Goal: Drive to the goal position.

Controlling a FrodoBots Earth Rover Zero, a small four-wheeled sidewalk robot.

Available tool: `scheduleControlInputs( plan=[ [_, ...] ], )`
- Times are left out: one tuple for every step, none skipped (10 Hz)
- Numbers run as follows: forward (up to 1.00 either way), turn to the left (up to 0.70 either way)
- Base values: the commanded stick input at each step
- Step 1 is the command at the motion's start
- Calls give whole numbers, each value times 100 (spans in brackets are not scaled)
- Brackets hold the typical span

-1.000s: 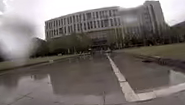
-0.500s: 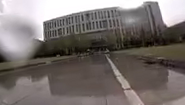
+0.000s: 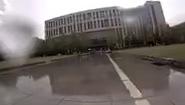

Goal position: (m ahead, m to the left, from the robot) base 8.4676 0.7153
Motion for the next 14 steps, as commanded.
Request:
scheduleControlInputs(
  plan=[
    [70,0],
    [70,0],
    [70,0],
    [70,0],
    [70,0],
    [70,0],
    [70,0],
    [70,0],
    [70,0],
    [70,0],
    [70,0],
    [70,0],
    [70,0],
    [70,0]
  ],
)
